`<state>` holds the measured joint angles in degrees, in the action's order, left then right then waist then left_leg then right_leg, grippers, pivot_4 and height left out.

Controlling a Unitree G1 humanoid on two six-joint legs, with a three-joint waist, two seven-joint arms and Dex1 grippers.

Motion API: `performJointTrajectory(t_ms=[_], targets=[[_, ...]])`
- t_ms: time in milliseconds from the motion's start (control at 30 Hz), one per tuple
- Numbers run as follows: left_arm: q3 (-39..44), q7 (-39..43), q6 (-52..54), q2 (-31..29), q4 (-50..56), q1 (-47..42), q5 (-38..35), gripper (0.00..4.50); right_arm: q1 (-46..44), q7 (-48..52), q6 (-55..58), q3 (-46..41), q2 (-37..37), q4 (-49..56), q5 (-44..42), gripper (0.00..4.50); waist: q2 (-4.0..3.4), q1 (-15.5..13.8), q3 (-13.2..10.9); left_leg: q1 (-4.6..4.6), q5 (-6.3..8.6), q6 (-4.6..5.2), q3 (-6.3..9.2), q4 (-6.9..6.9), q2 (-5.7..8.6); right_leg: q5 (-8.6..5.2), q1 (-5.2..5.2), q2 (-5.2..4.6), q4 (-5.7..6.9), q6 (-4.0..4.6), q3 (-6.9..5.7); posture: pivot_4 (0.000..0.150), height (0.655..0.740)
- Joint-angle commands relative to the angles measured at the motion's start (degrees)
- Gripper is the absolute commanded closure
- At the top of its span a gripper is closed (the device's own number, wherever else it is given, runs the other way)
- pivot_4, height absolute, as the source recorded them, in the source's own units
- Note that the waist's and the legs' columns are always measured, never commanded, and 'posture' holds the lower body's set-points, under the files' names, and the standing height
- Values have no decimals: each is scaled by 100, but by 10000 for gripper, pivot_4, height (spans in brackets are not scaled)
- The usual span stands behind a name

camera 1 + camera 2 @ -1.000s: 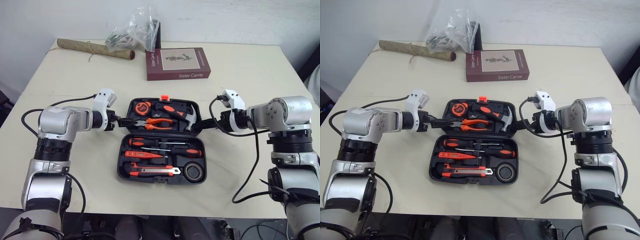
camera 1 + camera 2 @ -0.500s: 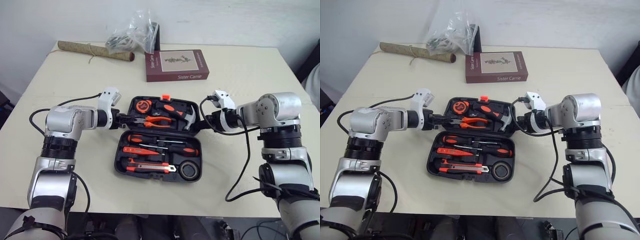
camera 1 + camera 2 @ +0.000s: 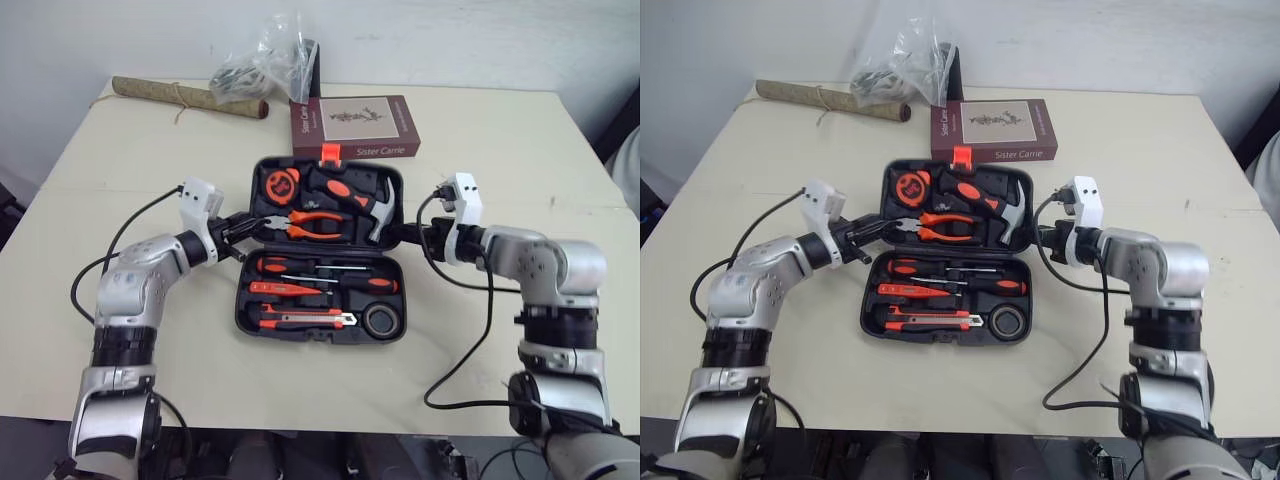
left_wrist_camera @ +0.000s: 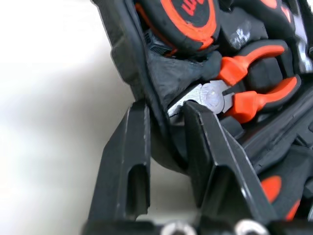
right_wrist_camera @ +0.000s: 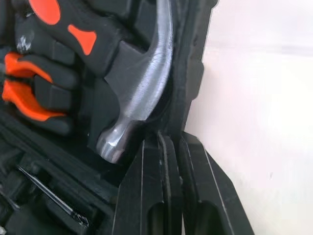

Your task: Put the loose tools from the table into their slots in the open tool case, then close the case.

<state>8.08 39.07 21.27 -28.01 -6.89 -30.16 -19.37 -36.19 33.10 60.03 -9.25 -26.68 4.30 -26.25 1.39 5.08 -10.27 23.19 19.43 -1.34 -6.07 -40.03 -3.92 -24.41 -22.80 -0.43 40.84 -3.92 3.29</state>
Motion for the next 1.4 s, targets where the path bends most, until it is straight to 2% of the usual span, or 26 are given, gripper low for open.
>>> performJointTrajectory(t_ms=[33,200,333,433,533,600,633,767,867,900,967,1000,1100,1200,1300,1400], targets=[[266,212,-1707,-40,604,304,195,40786,518,356,-1686,178,-410,757,507,45000,1,-7,0,1,1,2,1,-1,0,0,0,-1,-1,0,0,1500,7400],[-226,448,-3749,-435,307,1019,1196,40786,1734,974,-5650,1029,-1154,240,2033,45000,1,-20,0,-4,1,8,4,-2,4,0,13,-5,-40,0,0,1500,7400],[-333,276,-4825,-648,-159,1285,1709,40786,2080,462,-8125,1224,-1346,-820,2983,45000,2,-32,0,-38,3,20,6,-6,10,1,46,-15,-44,-3,-2,1500,7400],[-233,189,-5539,-853,-532,1610,1871,31047,2169,-217,-9416,1204,-1492,-1421,3735,45000,-8,-21,-3,-134,6,25,1,23,10,1,145,-18,-82,-3,-1,1500,7400],[-38,142,-5732,-1127,-564,2096,1838,17423,2472,-223,-9795,1202,-1695,-1804,3743,31829,-8,-33,-4,-172,6,25,-3,51,10,1,178,-20,-97,-2,1,1500,7400],[291,260,-5502,-1385,-448,2672,1516,7649,2681,-191,-10062,1106,-1944,-1965,3684,21054,-2,-25,-4,-205,6,24,2,75,10,1,211,-20,-121,-2,-1,1500,7400],[490,337,-5324,-1492,-366,2972,1277,7478,2783,-111,-10109,1027,-2055,-1981,3540,16404,-5,-14,-6,-211,6,24,-2,83,9,1,215,-20,-128,-2,1,1500,7400],[1234,551,-4386,-1744,-8,3785,340,7478,3220,159,-10210,549,-2508,-1973,2853,16404,-7,-12,-6,-225,3,20,-3,86,9,1,228,-21,-129,-2,3,1500,7400],[1312,651,-3660,-1825,404,3756,-83,7478,3767,941,-9464,326,-2767,-1486,1708,16404,-6,-88,-7,-236,3,20,2,86,10,1,245,-20,-133,-2,-2,1500,7400],[1256,657,-3411,-1819,538,3619,-195,7478,3937,1224,-9132,270,-2852,-1263,1321,18594,-6,-127,-7,-239,3,20,4,86,11,1,252,-20,-135,-2,-2,1500,7400],[1048,639,-2861,-1753,767,3190,-404,12836,4288,1731,-8198,183,-3001,-666,517,24351,-6,-211,-7,-243,4,21,5,86,12,1,263,-19,-141,-3,-2,1500,7400],[905,664,-2658,-1714,811,2944,-431,16207,4481,1986,-7676,189,-3107,-333,160,29068,-6,-258,-7,-244,4,21,8,86,13,1,267,-19,-143,-3,-3,1500,7400],[316,703,-2021,-1501,726,2000,-332,30227,5080,2670,-6494,372,-3516,618,-373,44605,-9,-325,-7,-254,5,22,9,87,15,2,279,-18,-148,-5,-4,1500,7400],[-294,846,-1742,-1269,385,1175,-2,44781,5339,2954,-5719,578,-3706,1307,-515,45000,-7,-342,-7,-261,7,20,12,91,12,2,291,-11,-165,-5,-5,1500,7400],[-936,914,-2011,-1101,-385,422,768,44781,5105,2972,-5059,984,-3601,1841,-493,45000,-4,-294,-7,-263,7,20,10,90,12,2,290,-8,-168,-5,-3,1500,7400],[-1330,990,-1873,-793,-1167,-195,1078,44781,4384,2687,-4746,1513,-3086,1877,-111,45000,-1,-254,-8,-271,6,18,7,88,10,2,292,-4,-162,-5,0,1500,7400]])
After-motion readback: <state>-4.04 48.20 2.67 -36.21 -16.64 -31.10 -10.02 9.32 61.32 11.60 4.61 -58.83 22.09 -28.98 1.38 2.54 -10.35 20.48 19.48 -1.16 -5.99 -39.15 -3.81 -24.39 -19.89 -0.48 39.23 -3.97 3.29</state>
